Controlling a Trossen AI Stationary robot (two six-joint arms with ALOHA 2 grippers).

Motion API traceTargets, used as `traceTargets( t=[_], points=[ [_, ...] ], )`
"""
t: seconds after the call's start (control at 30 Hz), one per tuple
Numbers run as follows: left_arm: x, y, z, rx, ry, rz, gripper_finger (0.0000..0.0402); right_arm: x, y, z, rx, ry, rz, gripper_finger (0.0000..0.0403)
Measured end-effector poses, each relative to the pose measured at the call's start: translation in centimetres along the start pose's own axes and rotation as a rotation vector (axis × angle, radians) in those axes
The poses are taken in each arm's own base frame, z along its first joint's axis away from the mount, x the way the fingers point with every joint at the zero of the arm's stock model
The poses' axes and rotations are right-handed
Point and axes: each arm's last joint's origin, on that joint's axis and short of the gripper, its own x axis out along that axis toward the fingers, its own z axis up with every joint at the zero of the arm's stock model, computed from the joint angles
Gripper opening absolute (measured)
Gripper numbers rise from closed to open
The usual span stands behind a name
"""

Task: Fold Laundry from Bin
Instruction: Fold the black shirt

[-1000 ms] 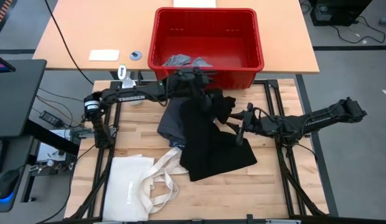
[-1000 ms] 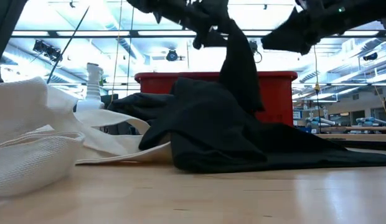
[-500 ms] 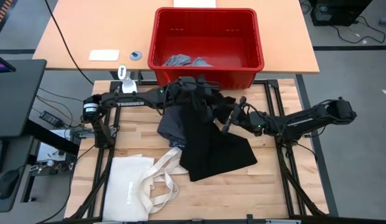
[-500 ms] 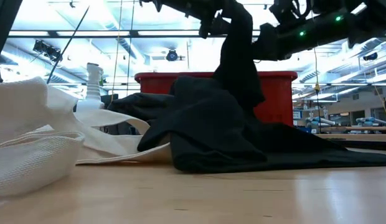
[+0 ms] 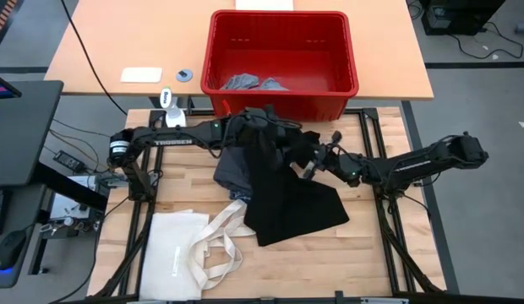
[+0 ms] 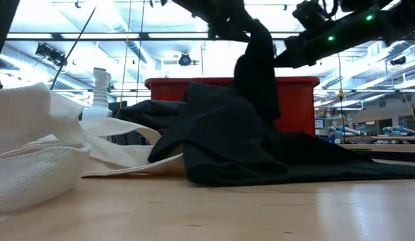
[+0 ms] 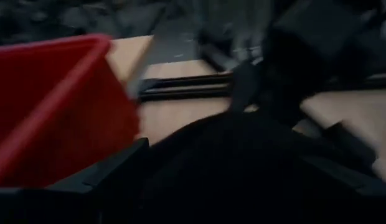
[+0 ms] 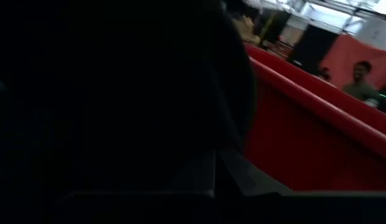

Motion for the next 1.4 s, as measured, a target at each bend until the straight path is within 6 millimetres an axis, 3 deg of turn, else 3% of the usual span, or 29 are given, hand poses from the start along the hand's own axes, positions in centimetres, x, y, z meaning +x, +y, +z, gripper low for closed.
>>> traceTargets(
  t=[0.2, 0.33, 0.4, 0.57, 0.8, 1.0, 1.2, 1.4],
  points=[
    [-1.7, 0.9, 0.2, 0.052, 0.070, 0.114, 0.0336, -1.4, -2.7, 0.0, 0.020, 0.101, -0.264, 0.0003],
    [-1.8, 0.4, -0.3, 0.004, 0.114, 0.046, 0.0336, -1.1, -4.6, -0.3, 0.024, 0.161, -0.490, 0.0007],
    [-1.8, -0.2, -0.8, -0.030, 0.160, -0.035, 0.0336, -0.6, -5.2, -0.7, -0.030, 0.201, -0.519, 0.0021],
    [-2.4, -2.8, -2.5, -0.108, 0.366, -0.162, 0.0336, -0.1, -5.4, -2.0, -0.072, 0.263, -0.374, 0.0096],
    [-3.5, -8.5, -5.2, -0.205, 0.573, -0.236, 0.0336, -0.8, -4.8, -3.9, 0.123, 0.374, -0.233, 0.0190],
    [-4.3, -11.8, -8.4, -0.342, 0.723, -0.156, 0.0336, -1.3, -5.2, -5.6, 0.249, 0.517, -0.243, 0.0196],
    [-4.4, -13.9, -10.6, -0.504, 0.742, -0.118, 0.0336, -1.5, -4.5, -5.7, 0.333, 0.574, -0.053, 0.0194],
    [-4.0, -14.6, -13.1, -0.596, 0.747, -0.084, 0.0336, -2.5, -2.7, -5.3, 0.319, 0.579, 0.109, 0.0194]
  ],
)
